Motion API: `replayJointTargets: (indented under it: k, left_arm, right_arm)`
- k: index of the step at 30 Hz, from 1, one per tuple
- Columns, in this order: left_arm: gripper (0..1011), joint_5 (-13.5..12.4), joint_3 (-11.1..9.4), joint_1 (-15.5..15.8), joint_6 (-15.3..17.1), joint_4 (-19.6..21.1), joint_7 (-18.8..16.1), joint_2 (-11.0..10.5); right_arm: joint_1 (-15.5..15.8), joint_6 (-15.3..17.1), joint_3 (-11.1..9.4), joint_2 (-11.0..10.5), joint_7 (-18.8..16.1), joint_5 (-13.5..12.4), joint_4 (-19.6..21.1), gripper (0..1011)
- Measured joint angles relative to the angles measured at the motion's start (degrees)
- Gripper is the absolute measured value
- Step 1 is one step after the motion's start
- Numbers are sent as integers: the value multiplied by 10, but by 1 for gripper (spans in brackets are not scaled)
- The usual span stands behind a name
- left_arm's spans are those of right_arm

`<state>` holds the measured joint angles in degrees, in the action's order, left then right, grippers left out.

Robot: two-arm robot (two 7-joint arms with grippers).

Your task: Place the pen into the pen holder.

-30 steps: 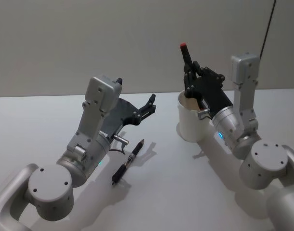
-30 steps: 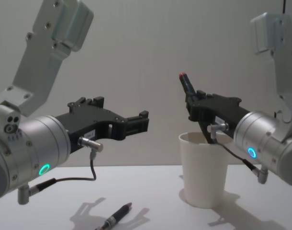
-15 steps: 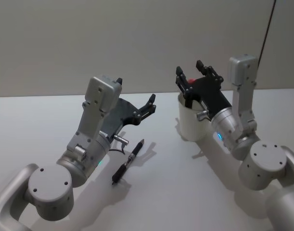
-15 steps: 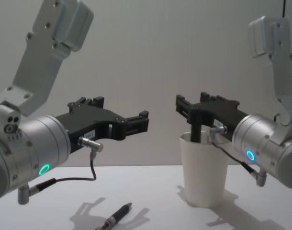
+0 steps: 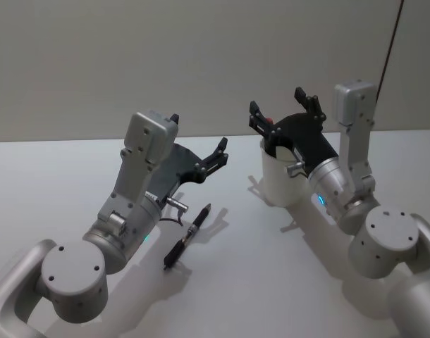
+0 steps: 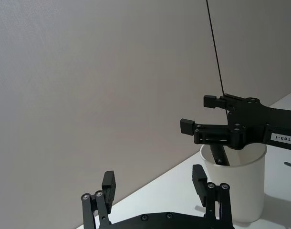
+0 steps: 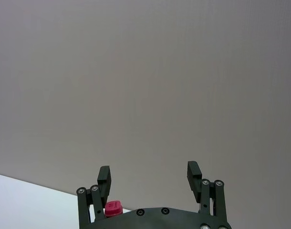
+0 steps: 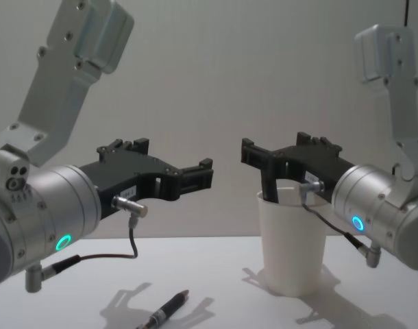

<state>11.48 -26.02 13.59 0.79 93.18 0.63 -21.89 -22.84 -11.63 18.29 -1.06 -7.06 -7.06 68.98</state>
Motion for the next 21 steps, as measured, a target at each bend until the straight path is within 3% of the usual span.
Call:
replayJointTargets:
  k: [9,15,21]
  left_arm:
    - [1001,0,0,0,0,0,0,0]
    - [1001,0,0,0,0,0,0,0]
    - [1001,0,0,0,0,0,0,0]
  right_arm:
    - [6,-6,-2,-4,-2,0,17,1002]
    - [18,-17,-8,-14,-4,-3,53,1002]
    - [31,-21,-24,-34,-12,-23,103,1002]
